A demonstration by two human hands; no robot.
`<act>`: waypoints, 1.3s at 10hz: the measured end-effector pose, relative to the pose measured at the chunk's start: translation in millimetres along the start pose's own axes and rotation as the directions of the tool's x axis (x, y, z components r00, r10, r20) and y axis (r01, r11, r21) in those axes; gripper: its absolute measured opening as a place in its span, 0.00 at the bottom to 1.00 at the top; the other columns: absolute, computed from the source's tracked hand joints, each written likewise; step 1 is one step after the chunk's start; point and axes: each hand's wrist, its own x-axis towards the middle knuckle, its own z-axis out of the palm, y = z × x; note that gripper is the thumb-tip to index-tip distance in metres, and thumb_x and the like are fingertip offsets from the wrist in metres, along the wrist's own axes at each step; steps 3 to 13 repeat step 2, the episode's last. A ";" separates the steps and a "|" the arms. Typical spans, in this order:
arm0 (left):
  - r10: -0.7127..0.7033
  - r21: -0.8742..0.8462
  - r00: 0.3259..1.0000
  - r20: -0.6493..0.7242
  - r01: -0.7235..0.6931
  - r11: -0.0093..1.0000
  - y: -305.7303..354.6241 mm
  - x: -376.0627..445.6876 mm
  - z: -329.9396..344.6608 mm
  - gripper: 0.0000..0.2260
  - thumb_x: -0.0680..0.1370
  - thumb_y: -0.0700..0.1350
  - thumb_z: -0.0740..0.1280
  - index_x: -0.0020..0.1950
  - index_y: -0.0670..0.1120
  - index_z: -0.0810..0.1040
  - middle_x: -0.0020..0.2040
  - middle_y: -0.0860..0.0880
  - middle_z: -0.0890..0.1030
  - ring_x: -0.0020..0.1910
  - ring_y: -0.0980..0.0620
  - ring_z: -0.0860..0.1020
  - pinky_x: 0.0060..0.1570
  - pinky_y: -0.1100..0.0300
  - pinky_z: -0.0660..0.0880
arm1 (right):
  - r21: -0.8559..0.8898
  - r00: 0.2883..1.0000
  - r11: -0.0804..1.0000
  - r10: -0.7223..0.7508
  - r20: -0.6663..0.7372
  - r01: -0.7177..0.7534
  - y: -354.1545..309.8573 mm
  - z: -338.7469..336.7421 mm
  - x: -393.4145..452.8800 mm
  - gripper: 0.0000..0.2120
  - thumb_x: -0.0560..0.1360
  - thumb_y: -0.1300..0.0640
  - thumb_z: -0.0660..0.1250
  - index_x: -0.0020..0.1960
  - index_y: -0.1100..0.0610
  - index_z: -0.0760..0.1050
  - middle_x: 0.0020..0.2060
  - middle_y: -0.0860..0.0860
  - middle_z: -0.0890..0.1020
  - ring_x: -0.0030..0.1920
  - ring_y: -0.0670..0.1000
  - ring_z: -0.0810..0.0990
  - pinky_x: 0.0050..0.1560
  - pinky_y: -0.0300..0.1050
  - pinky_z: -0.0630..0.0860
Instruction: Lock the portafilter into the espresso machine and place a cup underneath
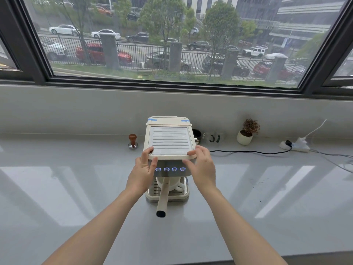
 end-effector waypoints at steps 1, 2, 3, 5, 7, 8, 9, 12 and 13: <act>0.003 0.016 1.000 0.003 -0.003 1.000 -1.0 -0.8 -0.4 0.17 0.80 0.60 0.50 0.69 0.63 0.58 0.63 0.45 0.70 0.45 0.46 0.78 0.39 0.54 0.73 | 0.251 0.987 0.965 -0.038 -0.154 0.076 -43.5 -30.6 6.2 0.02 0.75 0.58 0.69 0.46 0.56 0.79 0.44 0.47 0.83 0.49 0.51 0.81 0.49 0.47 0.78; -0.007 -0.027 1.000 -0.004 0.007 1.000 -1.5 0.1 -0.1 0.18 0.80 0.60 0.50 0.70 0.63 0.58 0.62 0.45 0.70 0.44 0.47 0.77 0.39 0.53 0.74 | 0.549 0.937 0.779 -0.137 -0.321 0.302 -105.8 -83.1 7.2 0.02 0.76 0.60 0.68 0.47 0.56 0.78 0.43 0.51 0.84 0.45 0.48 0.82 0.47 0.45 0.78; -0.007 -0.027 1.000 -0.004 0.007 1.000 -1.5 0.1 -0.1 0.18 0.80 0.60 0.50 0.70 0.63 0.58 0.62 0.45 0.70 0.44 0.47 0.77 0.39 0.53 0.74 | 0.549 0.937 0.779 -0.137 -0.321 0.302 -105.8 -83.1 7.2 0.02 0.76 0.60 0.68 0.47 0.56 0.78 0.43 0.51 0.84 0.45 0.48 0.82 0.47 0.45 0.78; -0.007 -0.027 1.000 -0.004 0.007 1.000 -1.5 0.1 -0.1 0.18 0.80 0.60 0.50 0.70 0.63 0.58 0.62 0.45 0.70 0.44 0.47 0.77 0.39 0.53 0.74 | 0.549 0.937 0.779 -0.137 -0.321 0.302 -105.8 -83.1 7.2 0.02 0.76 0.60 0.68 0.47 0.56 0.78 0.43 0.51 0.84 0.45 0.48 0.82 0.47 0.45 0.78; -0.007 -0.027 1.000 -0.004 0.007 1.000 -1.5 0.1 -0.1 0.18 0.80 0.60 0.50 0.70 0.63 0.58 0.62 0.45 0.70 0.44 0.47 0.77 0.39 0.53 0.74 | 0.549 0.937 0.779 -0.137 -0.321 0.302 -105.8 -83.1 7.2 0.02 0.76 0.60 0.68 0.47 0.56 0.78 0.43 0.51 0.84 0.45 0.48 0.82 0.47 0.45 0.78; -0.007 -0.027 1.000 -0.004 0.007 1.000 -1.5 0.1 -0.1 0.18 0.80 0.60 0.50 0.70 0.63 0.58 0.62 0.45 0.70 0.44 0.47 0.77 0.39 0.53 0.74 | 0.549 0.937 0.779 -0.137 -0.321 0.302 -105.8 -83.1 7.2 0.02 0.76 0.60 0.68 0.47 0.56 0.78 0.43 0.51 0.84 0.45 0.48 0.82 0.47 0.45 0.78; -0.007 -0.027 1.000 -0.004 0.007 1.000 -1.5 0.1 -0.1 0.18 0.80 0.60 0.50 0.70 0.63 0.58 0.62 0.45 0.70 0.44 0.47 0.77 0.39 0.53 0.74 | 0.549 0.937 0.779 -0.137 -0.321 0.302 -105.8 -83.1 7.2 0.02 0.76 0.60 0.68 0.47 0.56 0.78 0.43 0.51 0.84 0.45 0.48 0.82 0.47 0.45 0.78; -0.007 -0.027 1.000 -0.004 0.007 1.000 -1.5 0.1 -0.1 0.18 0.80 0.60 0.50 0.70 0.63 0.58 0.62 0.45 0.70 0.44 0.47 0.77 0.39 0.53 0.74 | 0.549 0.937 0.779 -0.137 -0.321 0.302 -105.8 -83.1 7.2 0.02 0.76 0.60 0.68 0.47 0.56 0.78 0.43 0.51 0.84 0.45 0.48 0.82 0.47 0.45 0.78; -0.007 -0.027 1.000 -0.004 0.007 1.000 -1.5 0.1 -0.1 0.18 0.80 0.60 0.50 0.70 0.63 0.58 0.62 0.45 0.70 0.44 0.47 0.77 0.39 0.53 0.74 | 0.549 0.937 0.779 -0.137 -0.321 0.302 -105.8 -83.1 7.2 0.02 0.76 0.60 0.68 0.47 0.56 0.78 0.43 0.51 0.84 0.45 0.48 0.82 0.47 0.45 0.78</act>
